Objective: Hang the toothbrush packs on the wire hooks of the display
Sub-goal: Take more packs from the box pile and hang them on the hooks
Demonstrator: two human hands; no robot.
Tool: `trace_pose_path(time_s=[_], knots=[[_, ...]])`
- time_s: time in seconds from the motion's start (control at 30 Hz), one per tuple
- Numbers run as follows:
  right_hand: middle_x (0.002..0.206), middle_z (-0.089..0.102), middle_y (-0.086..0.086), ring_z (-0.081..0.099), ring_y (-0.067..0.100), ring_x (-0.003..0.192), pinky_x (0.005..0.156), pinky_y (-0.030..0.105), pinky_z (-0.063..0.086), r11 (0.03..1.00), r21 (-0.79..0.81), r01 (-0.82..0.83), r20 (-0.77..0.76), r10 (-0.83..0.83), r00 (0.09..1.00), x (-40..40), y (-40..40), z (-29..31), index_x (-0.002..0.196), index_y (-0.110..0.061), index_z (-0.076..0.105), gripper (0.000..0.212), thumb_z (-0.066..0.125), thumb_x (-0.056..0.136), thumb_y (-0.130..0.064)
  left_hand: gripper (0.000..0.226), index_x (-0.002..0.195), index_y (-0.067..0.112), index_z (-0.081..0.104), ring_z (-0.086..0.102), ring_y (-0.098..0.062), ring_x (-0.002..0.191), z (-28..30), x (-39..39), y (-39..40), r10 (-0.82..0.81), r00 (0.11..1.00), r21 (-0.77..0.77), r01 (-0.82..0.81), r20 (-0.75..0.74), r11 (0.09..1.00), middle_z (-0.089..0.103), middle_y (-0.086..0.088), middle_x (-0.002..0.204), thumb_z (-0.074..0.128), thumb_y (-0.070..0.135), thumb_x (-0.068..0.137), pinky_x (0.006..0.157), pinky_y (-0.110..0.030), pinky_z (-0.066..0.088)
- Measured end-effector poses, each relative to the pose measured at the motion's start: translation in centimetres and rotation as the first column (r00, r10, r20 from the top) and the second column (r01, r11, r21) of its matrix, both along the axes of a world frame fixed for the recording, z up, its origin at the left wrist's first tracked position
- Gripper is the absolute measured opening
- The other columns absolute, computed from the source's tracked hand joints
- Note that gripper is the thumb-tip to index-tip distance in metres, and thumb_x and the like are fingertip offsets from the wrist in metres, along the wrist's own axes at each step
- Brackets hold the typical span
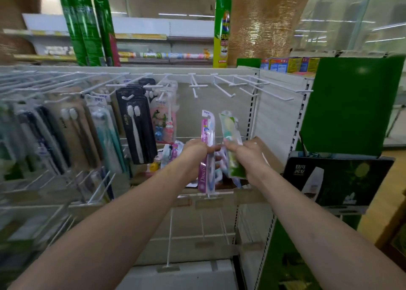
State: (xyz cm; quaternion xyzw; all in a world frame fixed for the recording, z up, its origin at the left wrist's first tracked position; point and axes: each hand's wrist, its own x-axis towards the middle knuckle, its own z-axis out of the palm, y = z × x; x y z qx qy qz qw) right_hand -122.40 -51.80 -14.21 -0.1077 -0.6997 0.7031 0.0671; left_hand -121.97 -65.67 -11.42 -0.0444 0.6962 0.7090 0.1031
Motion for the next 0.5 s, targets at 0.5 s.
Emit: trace_pose_path(time_s=[0.5], knots=[[0.095,0.076,0.009,0.075,0.029,0.089,0.084,0.054,0.060,0.998,-0.001,-0.069,-0.183,0.068,0.981,1.2,-11.5,-0.3,0.099,-0.018,0.068,0.015,0.071,0.091,-0.031,0.017,0.110,0.005,0.069,0.076,-0.030,0.089,-0.4,3.3,-11.7,0.165,0.978,0.006,-0.166,-0.127,0.986,0.077,-0.015,0.099,0.072,0.010,0.094,0.078,-0.045,0.064]])
